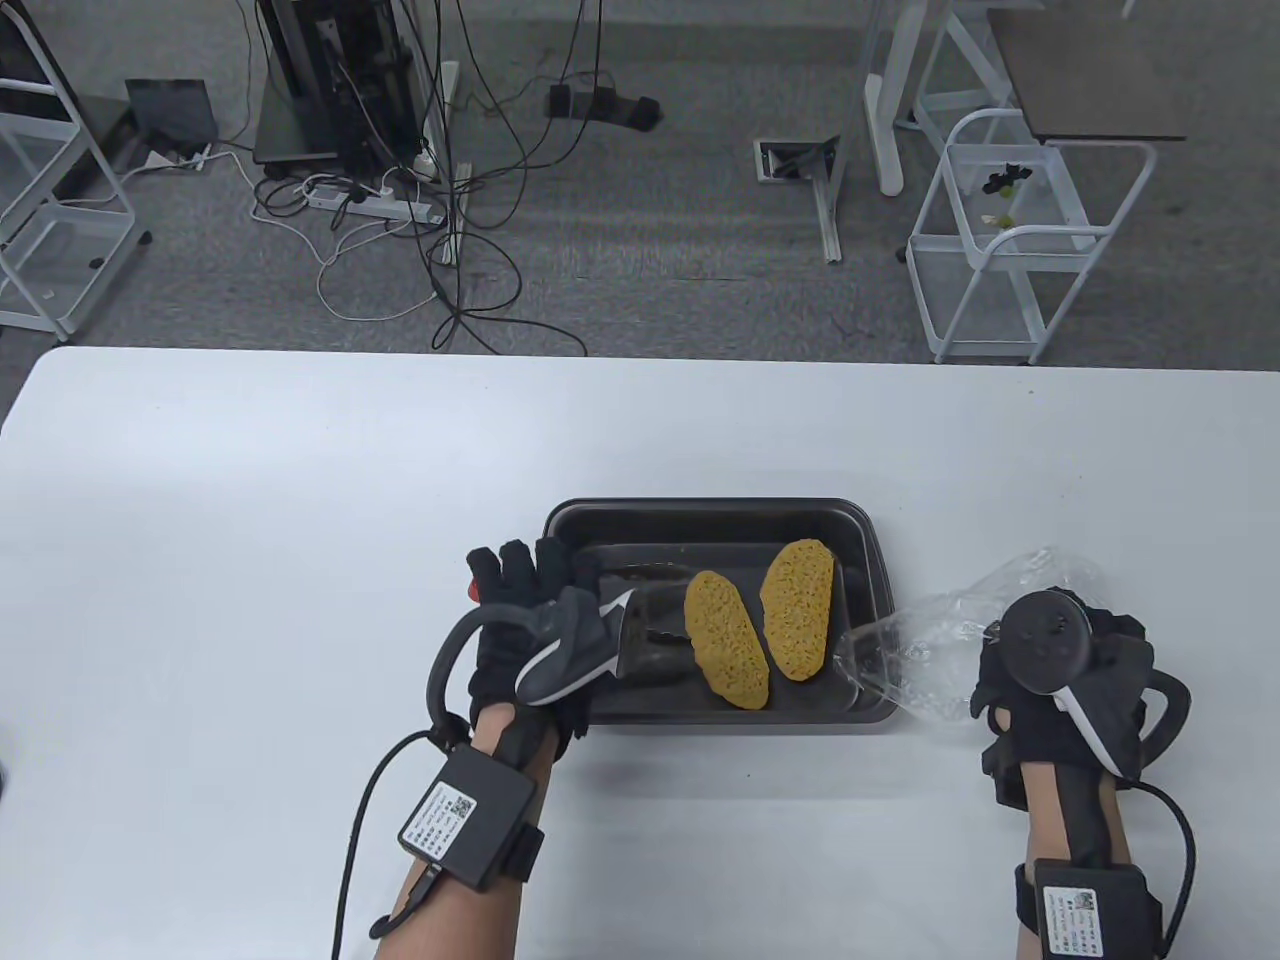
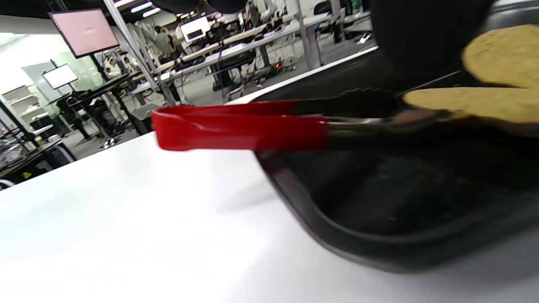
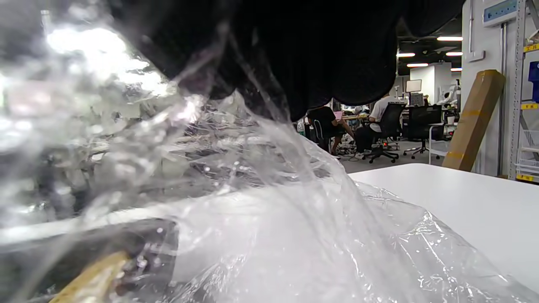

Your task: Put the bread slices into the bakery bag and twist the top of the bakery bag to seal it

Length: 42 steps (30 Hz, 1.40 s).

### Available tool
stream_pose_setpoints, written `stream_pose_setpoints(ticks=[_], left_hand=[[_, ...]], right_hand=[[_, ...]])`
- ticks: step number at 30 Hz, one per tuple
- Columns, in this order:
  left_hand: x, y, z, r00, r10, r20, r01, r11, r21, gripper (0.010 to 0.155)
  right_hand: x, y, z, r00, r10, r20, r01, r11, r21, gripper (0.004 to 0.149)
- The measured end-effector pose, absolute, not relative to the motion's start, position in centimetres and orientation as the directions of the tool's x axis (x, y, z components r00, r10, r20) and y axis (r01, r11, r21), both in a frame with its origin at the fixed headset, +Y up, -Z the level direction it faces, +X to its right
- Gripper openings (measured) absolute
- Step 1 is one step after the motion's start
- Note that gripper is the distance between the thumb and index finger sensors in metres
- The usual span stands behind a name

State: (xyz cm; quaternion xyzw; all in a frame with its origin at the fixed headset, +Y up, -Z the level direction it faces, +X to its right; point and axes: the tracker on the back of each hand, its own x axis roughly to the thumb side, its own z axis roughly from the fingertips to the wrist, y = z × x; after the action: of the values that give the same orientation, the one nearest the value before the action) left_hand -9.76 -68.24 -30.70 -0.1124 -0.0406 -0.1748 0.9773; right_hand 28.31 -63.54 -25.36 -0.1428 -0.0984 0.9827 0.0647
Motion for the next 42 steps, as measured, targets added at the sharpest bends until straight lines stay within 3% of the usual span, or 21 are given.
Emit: stream_pose_setpoints(ticks=[6,14,26,32,42], left_hand=[[-10.4,-69.4,-34.6,0.947,-0.293,0.134,0.322,0.868,-0.377,0.103],[-10.0,-73.8,-37.7,0.936,-0.315,0.160,0.351,0.783,-0.514,0.104],[-11.0,-74.7,-38.3,0.951,-0.269,0.153,0.309,0.846,-0.434,0.083],[-11.5,-74.1,-37.7,0.945,-0.286,0.160,0.327,0.857,-0.398,0.085],[-14.0,-72.3,-36.7,0.990,-0.089,0.107,0.130,0.867,-0.481,0.087]], right_hand=[[28.4,-63.7,-25.4,-0.949,0.156,-0.273,-0.103,-0.975,-0.199,0.040],[28.3,-63.7,-25.4,-0.950,0.165,-0.267,-0.115,-0.975,-0.193,0.040],[28.3,-64.0,-25.7,-0.950,0.167,-0.263,-0.120,-0.975,-0.186,0.040],[28.2,-64.2,-25.8,-0.951,0.164,-0.262,-0.118,-0.976,-0.183,0.041],[28.3,-64.3,-25.9,-0.949,0.176,-0.262,-0.129,-0.974,-0.188,0.041]])
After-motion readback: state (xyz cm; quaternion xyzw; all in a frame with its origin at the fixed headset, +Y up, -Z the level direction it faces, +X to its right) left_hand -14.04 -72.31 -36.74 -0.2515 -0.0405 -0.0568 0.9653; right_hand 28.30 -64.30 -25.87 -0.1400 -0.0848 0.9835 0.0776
